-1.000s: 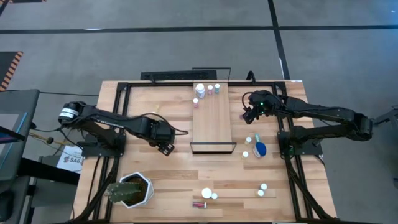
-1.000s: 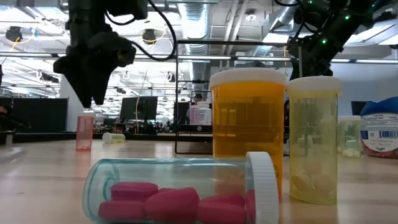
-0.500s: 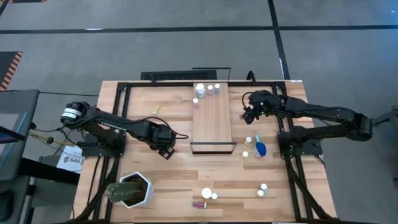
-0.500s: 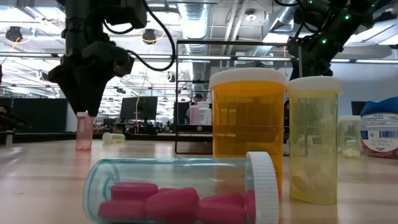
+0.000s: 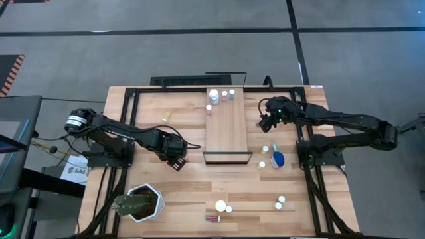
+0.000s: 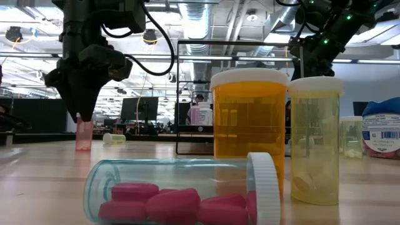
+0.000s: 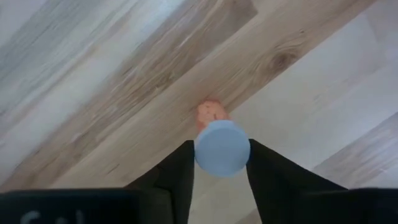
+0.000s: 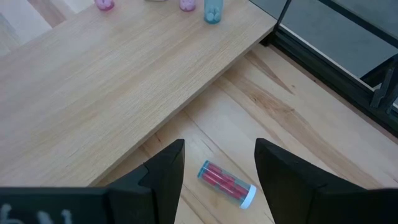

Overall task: Pick and place medicine bottles onto shelf by color
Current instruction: Put the orange pill bottle on the shelf

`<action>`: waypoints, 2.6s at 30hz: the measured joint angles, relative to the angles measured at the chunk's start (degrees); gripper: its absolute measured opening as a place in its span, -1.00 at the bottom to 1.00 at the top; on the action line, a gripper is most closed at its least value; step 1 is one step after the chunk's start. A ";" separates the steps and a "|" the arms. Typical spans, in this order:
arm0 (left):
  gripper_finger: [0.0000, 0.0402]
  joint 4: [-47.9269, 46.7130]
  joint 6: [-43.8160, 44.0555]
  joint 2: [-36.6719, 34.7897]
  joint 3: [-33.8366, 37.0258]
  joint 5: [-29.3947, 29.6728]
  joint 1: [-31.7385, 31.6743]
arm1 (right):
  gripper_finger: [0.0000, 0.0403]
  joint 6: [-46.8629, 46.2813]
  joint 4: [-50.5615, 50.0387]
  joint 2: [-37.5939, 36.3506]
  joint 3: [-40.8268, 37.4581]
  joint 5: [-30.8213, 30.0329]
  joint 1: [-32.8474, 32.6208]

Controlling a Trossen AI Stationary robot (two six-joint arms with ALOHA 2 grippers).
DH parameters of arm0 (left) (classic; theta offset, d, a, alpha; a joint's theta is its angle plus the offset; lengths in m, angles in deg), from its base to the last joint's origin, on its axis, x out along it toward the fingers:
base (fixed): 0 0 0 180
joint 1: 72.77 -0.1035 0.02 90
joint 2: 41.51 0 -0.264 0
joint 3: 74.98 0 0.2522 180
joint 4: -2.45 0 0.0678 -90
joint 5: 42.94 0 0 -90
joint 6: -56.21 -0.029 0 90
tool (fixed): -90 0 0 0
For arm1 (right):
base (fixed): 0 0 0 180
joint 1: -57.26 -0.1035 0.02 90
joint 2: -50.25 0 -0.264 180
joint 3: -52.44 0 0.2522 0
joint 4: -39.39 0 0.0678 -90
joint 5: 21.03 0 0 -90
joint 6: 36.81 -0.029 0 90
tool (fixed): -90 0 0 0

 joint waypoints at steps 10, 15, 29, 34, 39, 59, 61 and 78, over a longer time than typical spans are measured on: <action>-0.48 -1.29 -2.58 -0.02 -3.45 0.69 -4.23 | 0.07 0.00 0.00 0.00 0.00 -0.02 0.00; -0.48 -3.35 -8.03 -0.02 -8.03 2.51 -9.25 | 0.07 0.00 0.00 0.00 0.00 -0.01 0.00; -0.47 -18.14 -31.44 17.87 -35.74 7.18 -18.27 | 0.07 0.00 -0.02 -0.02 0.00 0.00 0.02; -0.47 -18.10 -37.99 22.82 -44.74 7.64 -20.39 | 0.07 0.00 0.00 -0.02 0.00 -0.02 0.02; -0.47 -19.17 -42.85 27.87 -51.62 4.34 -22.08 | 0.07 0.00 0.00 -0.02 0.00 0.00 0.02; -0.47 -24.38 -61.73 42.82 -72.29 2.04 -23.44 | 0.07 0.00 0.00 -0.02 0.00 0.00 0.00; -0.47 -24.24 -63.42 43.15 -72.83 2.00 -23.69 | 0.07 0.00 -0.02 -0.02 0.00 -0.01 0.01; -0.47 -20.01 -72.32 43.17 -72.85 1.09 -27.55 | 0.07 0.00 -0.02 -0.02 0.00 -0.01 0.01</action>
